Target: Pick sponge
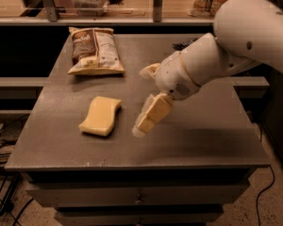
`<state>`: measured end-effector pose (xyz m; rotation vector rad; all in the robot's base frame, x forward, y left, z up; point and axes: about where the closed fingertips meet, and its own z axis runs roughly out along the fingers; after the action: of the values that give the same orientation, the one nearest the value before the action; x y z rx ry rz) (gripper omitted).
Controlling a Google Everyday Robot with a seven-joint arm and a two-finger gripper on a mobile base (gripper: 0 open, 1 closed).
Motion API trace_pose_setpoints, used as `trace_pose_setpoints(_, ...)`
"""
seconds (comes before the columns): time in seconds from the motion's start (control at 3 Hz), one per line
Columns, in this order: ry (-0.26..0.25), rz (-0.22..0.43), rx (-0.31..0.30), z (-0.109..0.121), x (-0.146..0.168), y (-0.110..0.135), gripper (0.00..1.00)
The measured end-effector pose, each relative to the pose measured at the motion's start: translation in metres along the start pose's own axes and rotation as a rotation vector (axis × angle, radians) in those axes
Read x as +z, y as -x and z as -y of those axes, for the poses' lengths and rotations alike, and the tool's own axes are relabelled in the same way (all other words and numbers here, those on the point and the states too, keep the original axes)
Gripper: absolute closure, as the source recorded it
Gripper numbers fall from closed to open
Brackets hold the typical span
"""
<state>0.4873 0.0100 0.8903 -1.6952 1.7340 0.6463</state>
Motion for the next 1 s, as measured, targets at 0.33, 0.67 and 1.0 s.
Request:
trace_pose_setpoints(0.33,0.047,0.043,0.007,-0.006,0.038,0.011,0.0)
trace_pose_setpoints(0.67,0.084,0.082,0.04,-0.013,0.075,0.022,0.0)
trace_pose_setpoints(1.0,0.101,0.115,0.076,-0.02,0.1,0.032,0.0)
